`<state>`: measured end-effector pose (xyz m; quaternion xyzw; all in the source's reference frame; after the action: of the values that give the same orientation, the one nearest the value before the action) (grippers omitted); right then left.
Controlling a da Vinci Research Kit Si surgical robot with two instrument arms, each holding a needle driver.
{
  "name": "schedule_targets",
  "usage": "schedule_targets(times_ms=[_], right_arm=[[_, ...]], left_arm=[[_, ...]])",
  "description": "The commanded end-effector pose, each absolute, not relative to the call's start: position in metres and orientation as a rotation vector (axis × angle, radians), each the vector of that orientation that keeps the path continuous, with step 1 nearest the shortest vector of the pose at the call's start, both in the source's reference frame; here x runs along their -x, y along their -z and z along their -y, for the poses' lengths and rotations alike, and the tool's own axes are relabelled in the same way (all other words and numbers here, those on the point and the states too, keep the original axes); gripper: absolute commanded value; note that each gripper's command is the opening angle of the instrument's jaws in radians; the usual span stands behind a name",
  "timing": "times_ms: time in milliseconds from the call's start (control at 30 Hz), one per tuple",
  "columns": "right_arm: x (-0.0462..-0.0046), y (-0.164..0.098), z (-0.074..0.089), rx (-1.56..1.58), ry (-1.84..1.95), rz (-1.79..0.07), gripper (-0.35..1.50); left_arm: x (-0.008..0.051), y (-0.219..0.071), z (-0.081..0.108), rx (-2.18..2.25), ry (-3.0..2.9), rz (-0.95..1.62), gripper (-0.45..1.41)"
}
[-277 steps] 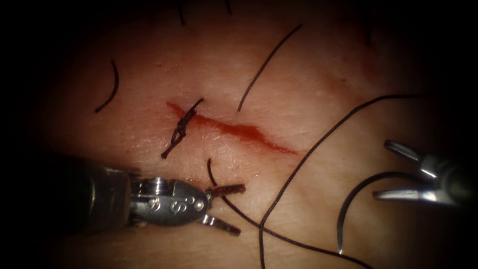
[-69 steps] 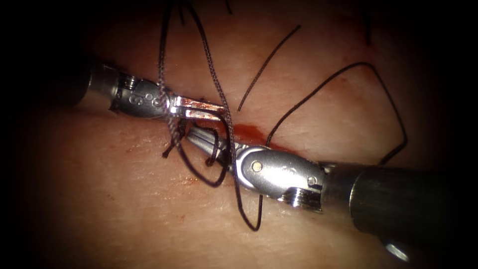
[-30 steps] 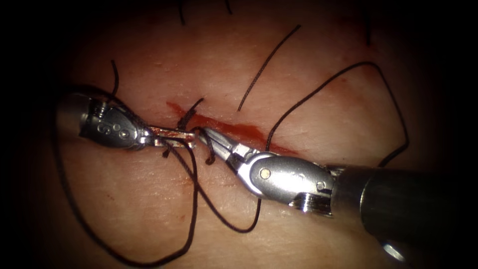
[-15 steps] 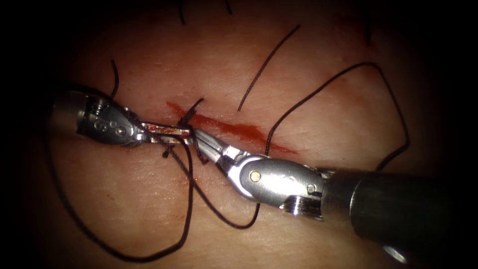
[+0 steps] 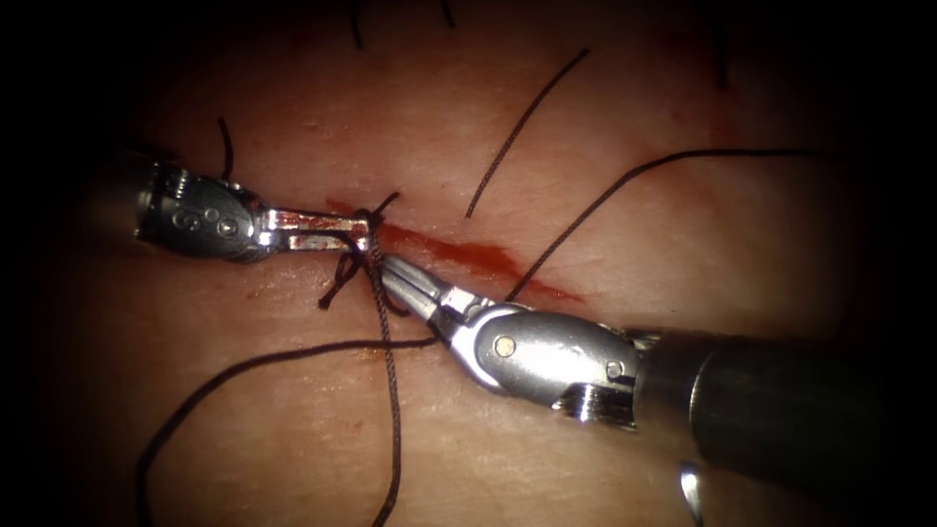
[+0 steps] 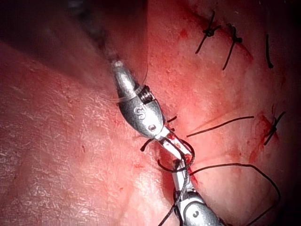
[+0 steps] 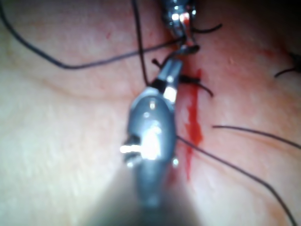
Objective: Wound Closure
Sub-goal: Readjust and grab a longer section of the long end of the thread using the left gripper
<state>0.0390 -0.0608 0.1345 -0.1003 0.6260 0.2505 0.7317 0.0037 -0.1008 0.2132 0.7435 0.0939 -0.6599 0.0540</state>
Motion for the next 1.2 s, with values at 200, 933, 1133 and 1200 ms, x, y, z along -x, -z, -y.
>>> schedule_targets(times_ms=[200,933,1133,1200], right_arm=[[-0.0386,-0.1357,0.0599,0.225,-0.568,-1.328,-0.35],[-0.0449,-0.1377,0.0615,-0.045,-0.357,-1.289,-0.35],[-0.0451,-0.1369,0.0614,-0.038,-0.364,-1.332,-0.35],[-0.045,-0.1367,0.0612,-0.035,-0.369,-1.342,-0.35]], left_arm=[[-0.0025,-0.2121,0.1009,-2.241,1.995,-0.308,-0.45],[-0.0017,-0.2128,0.0975,-2.16,1.941,-0.374,-0.45],[-0.0014,-0.2159,0.0984,-2.159,1.852,-0.413,-0.45],[-0.0015,-0.2165,0.0988,-2.155,1.822,-0.424,-0.45]])
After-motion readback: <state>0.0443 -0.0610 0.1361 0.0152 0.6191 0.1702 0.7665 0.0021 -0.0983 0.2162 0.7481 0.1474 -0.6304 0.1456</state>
